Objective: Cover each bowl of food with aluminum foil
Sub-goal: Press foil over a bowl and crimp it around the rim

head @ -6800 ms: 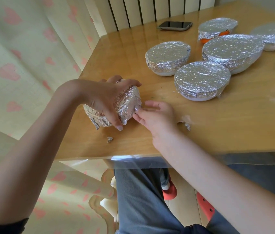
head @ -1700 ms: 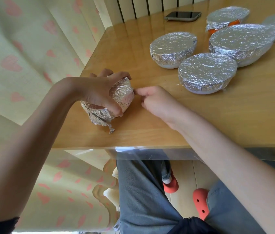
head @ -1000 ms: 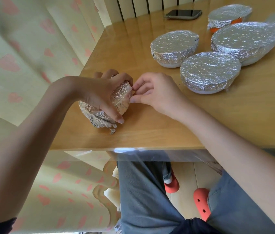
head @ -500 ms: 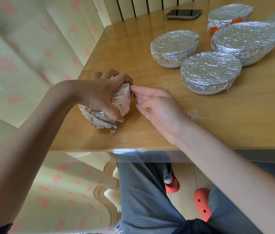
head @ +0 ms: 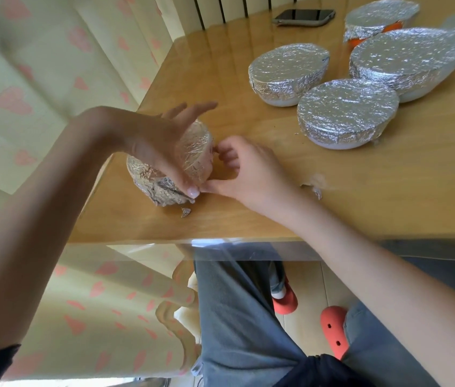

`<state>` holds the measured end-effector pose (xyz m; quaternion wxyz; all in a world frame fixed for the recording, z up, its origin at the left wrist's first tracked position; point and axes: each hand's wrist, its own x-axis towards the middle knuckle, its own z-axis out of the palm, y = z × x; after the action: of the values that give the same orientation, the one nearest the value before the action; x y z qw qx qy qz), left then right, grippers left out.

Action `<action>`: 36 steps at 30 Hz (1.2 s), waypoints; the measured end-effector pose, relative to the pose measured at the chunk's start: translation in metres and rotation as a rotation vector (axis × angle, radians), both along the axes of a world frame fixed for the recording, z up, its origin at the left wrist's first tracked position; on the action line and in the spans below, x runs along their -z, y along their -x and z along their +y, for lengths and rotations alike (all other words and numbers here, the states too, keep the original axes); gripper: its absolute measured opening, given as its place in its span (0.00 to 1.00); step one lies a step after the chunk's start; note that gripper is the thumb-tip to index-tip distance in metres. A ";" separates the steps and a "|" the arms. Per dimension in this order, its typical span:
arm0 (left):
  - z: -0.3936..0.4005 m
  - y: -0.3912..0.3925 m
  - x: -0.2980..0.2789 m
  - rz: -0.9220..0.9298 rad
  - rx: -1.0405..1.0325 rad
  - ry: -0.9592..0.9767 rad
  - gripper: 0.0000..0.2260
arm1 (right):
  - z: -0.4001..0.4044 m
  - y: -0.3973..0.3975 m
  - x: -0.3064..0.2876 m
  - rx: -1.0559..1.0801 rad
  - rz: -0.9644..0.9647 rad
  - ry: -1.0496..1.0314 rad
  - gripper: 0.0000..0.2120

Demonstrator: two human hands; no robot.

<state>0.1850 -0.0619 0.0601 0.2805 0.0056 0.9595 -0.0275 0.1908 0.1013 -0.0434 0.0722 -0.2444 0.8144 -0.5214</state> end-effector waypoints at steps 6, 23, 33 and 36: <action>-0.009 -0.005 0.008 0.029 0.081 -0.012 0.56 | -0.012 0.019 0.000 0.090 0.180 -0.007 0.19; -0.008 -0.007 0.007 0.058 0.040 -0.055 0.54 | -0.011 0.069 -0.064 -0.257 0.454 -0.548 0.20; -0.008 -0.007 0.007 0.047 0.033 -0.075 0.49 | 0.000 0.071 -0.055 -0.317 0.349 -0.397 0.18; -0.007 -0.006 0.008 0.062 0.037 -0.050 0.52 | -0.003 0.070 -0.062 -0.323 0.356 -0.404 0.17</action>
<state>0.1912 -0.0692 0.0518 0.2496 0.0294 0.9679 -0.0086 0.1204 0.0980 0.0186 0.0574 -0.4386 0.8521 -0.2798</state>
